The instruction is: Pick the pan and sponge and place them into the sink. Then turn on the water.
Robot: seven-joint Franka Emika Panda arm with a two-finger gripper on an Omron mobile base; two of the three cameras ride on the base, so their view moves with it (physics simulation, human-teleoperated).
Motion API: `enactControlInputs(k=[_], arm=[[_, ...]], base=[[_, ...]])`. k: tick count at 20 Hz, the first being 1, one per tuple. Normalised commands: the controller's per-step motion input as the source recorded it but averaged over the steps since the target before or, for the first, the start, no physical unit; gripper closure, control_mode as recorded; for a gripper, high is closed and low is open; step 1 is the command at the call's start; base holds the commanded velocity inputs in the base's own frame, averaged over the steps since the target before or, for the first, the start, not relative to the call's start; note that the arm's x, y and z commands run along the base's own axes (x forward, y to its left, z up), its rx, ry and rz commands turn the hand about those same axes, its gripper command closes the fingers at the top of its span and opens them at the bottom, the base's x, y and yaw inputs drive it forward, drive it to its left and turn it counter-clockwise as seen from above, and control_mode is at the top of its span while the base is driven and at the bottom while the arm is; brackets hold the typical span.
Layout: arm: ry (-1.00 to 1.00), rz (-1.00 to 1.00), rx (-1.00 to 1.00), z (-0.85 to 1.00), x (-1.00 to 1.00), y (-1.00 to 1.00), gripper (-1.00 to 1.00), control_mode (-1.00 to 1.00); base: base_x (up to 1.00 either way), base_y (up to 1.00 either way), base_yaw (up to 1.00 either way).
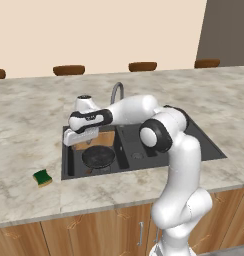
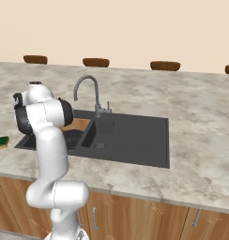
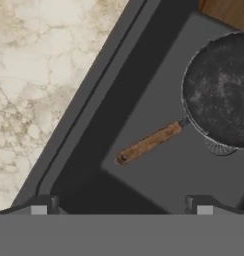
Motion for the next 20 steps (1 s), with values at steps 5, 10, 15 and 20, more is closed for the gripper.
enactControlInputs(k=[5,10,15,20], arm=[[-0.02,0.05,0.0,0.1,-0.26,0.21,-1.0,-1.0],[0.0,-0.06,0.0,0.09,-0.35,0.13,-1.0,-1.0],[0.0,-0.12,0.04,0.03,-0.37,0.14,-1.0,-1.0],[0.0,-0.11,0.06,0.03,-0.3,0.15,-1.0,-1.0]], base=[[0.0,0.0,0.0],[0.0,0.0,0.0],[0.0,0.0,0.0],[0.0,0.0,0.0]])
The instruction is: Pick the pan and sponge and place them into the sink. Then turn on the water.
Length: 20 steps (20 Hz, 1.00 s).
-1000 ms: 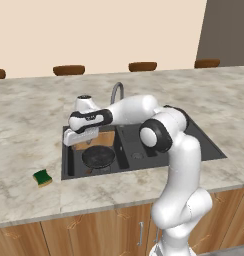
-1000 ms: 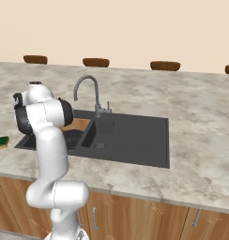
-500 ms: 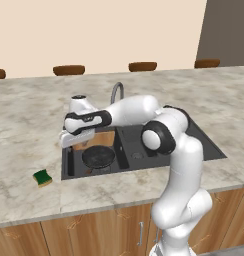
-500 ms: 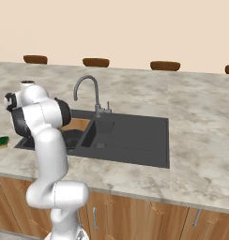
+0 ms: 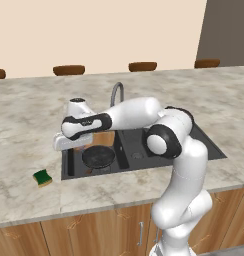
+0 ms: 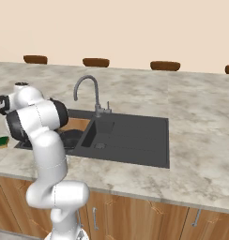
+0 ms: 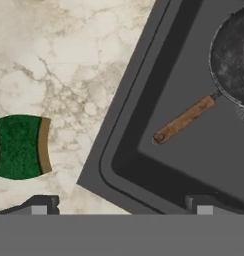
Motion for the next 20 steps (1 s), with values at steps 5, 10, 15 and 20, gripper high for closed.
enactControlInputs(k=[5,10,15,20], arm=[[0.02,-0.09,0.04,0.07,-0.25,0.19,-1.0,-1.0],[0.06,-0.05,0.01,0.2,-0.14,0.19,-1.0,-1.0],[0.05,0.03,-0.01,0.16,-0.11,0.2,-1.0,-1.0],[0.05,0.08,-0.06,0.11,-0.06,0.26,-1.0,-1.0]], base=[[0.0,0.0,0.0],[0.0,0.0,0.0],[0.0,0.0,0.0],[0.0,0.0,0.0]])
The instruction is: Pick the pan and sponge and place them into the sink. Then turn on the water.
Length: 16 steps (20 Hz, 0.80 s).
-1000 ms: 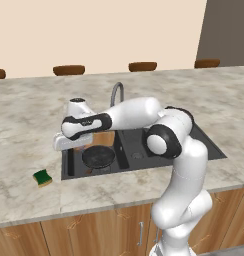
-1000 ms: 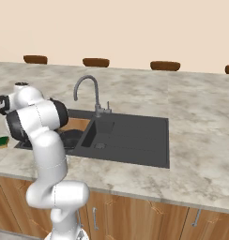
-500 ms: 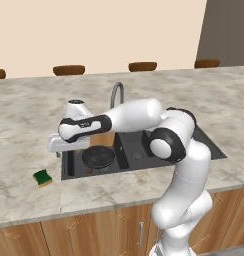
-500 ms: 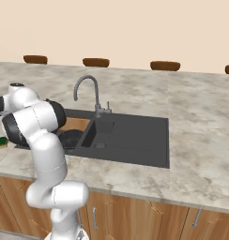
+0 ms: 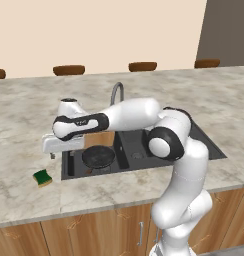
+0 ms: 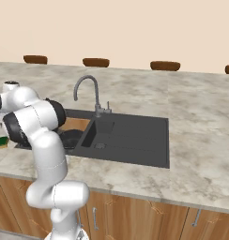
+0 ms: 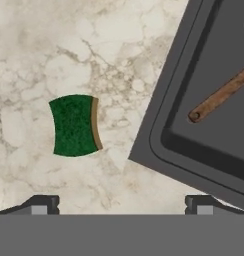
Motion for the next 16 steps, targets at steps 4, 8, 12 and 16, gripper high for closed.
enactControlInputs(k=[4,8,12,16], arm=[[0.04,0.1,-0.04,0.03,-0.05,0.23,-1.0,-1.0],[0.01,0.09,-0.01,-0.01,0.0,0.21,-1.0,-1.0],[-0.01,0.06,0.0,-0.1,0.0,0.17,-1.0,-1.0],[-0.01,0.03,0.0,-0.13,0.0,0.2,-1.0,-1.0]], base=[[0.0,0.0,0.0],[0.0,0.0,0.0],[0.0,0.0,0.0],[0.0,0.0,0.0]])
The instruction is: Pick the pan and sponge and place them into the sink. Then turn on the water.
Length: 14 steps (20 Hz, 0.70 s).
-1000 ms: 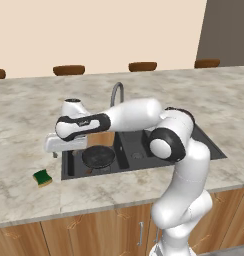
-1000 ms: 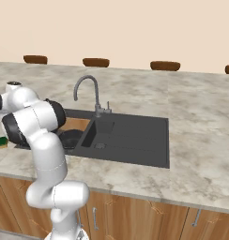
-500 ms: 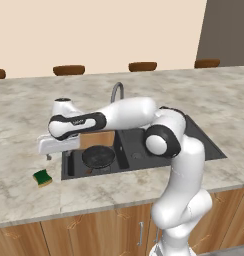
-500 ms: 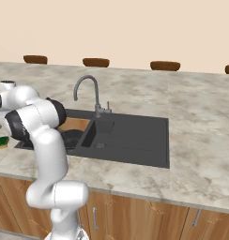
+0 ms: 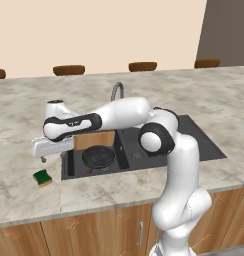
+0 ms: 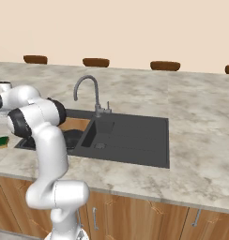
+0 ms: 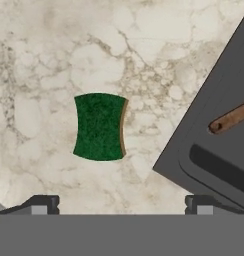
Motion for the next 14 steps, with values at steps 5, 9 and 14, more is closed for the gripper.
enactControlInputs(k=[5,9,14], arm=[[-0.04,0.01,0.0,-0.18,0.0,0.21,-1.0,-1.0],[-0.03,0.0,0.01,-0.23,0.0,0.11,-1.0,-1.0],[0.0,0.0,0.03,-0.19,0.0,0.02,-1.0,-1.0]], base=[[0.0,0.0,0.0],[0.0,0.0,0.0],[0.0,0.0,0.0]])
